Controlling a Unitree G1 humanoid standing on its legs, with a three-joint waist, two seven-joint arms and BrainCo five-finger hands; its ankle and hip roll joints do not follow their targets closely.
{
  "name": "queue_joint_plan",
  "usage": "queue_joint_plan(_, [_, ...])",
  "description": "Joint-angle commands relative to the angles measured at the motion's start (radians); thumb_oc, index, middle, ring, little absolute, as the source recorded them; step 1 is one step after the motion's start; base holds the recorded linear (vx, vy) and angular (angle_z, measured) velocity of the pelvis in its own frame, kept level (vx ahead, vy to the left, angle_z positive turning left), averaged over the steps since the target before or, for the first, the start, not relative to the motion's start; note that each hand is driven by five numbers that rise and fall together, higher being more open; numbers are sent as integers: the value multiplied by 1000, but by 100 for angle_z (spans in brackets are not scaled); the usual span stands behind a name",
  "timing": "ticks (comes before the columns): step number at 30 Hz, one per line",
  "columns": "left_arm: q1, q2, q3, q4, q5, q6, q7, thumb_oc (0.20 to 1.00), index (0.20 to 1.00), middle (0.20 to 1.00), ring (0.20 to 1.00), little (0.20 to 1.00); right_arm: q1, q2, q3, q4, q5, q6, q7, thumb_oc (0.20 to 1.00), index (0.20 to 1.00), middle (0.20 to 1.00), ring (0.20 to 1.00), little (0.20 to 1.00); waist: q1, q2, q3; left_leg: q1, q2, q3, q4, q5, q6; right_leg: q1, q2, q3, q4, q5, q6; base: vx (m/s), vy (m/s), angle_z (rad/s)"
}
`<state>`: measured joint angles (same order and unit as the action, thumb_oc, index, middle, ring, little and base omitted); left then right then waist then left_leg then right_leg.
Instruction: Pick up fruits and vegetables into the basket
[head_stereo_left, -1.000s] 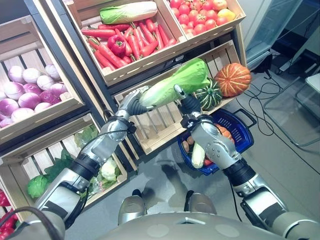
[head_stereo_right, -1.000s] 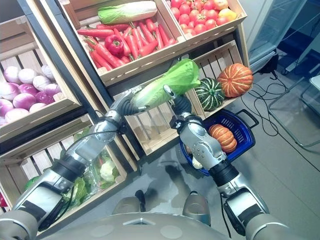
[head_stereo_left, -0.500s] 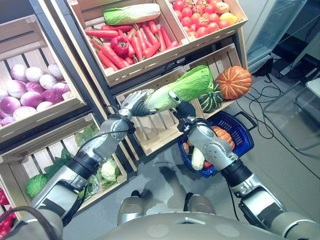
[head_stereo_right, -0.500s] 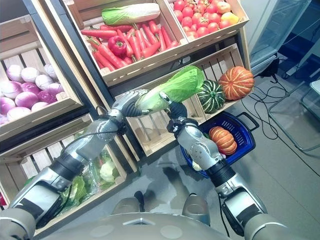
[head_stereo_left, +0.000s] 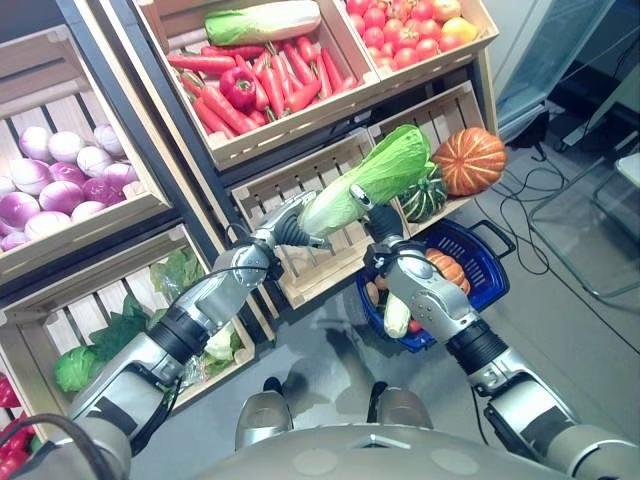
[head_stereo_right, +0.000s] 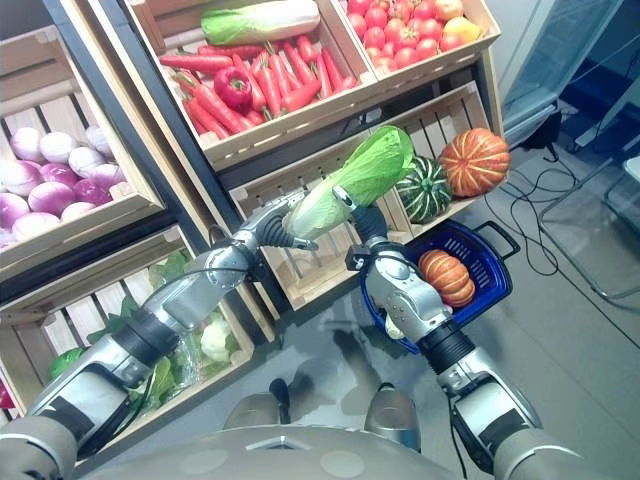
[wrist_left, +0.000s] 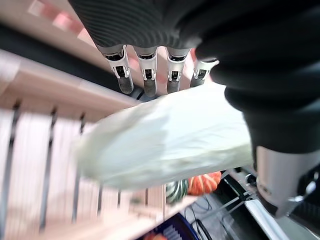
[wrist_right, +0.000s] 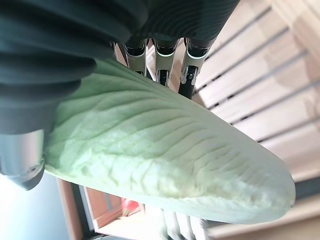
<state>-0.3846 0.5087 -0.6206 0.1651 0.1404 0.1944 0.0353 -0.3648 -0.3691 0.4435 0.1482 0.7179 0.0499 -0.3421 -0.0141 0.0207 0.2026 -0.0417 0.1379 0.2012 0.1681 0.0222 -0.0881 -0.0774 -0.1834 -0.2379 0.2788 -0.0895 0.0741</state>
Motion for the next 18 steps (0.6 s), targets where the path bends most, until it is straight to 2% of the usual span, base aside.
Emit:
queue_joint_plan(1, [74, 45, 49, 26, -95, 2, 37, 1000, 1000, 1000, 1000, 1000, -112, -60, -251, -211, -87, -177, 8, 200, 200, 200, 200, 200, -16, -30, 133, 29, -20, 45, 70, -171, 59, 11, -33, 27, -49, 19, 64, -209, -83, -4])
queue_joint_plan(4, [130, 52, 91, 49, -112, -31, 23, 1000, 1000, 1000, 1000, 1000, -78, -115, -322, -246, -109, -201, 12, 200, 200, 200, 200, 200, -23, -26, 164, 1, -15, 42, 77, -162, 53, -16, -26, 26, -33, 14, 55, -165, -71, -2])
queue_joint_plan(7, [212, 55, 135, 87, -191, -72, -37, 1000, 1000, 1000, 1000, 1000, -21, -200, -429, -262, -162, -244, -21, 200, 200, 200, 200, 200, -38, -20, 220, -45, -2, 41, 98, -154, 43, -65, -16, 21, 7, 0, 39, -195, -92, -3])
queue_joint_plan(13, [278, 39, 108, 111, -301, -81, -150, 1000, 1000, 1000, 1000, 1000, 9, -276, -492, -193, -227, -265, -111, 200, 200, 200, 200, 200, -54, -5, 281, -115, 6, 39, 125, -134, 33, -141, -5, 17, 63, -13, 14, -148, -66, 0])
queue_joint_plan(18, [281, 20, 50, 151, -378, -64, -214, 1000, 1000, 1000, 1000, 1000, -28, -340, -497, -45, -276, -241, -200, 200, 200, 200, 200, 200, -58, 18, 317, -182, 10, 35, 135, -111, 24, -216, -2, 7, 106, -25, -3, -94, -66, 0])
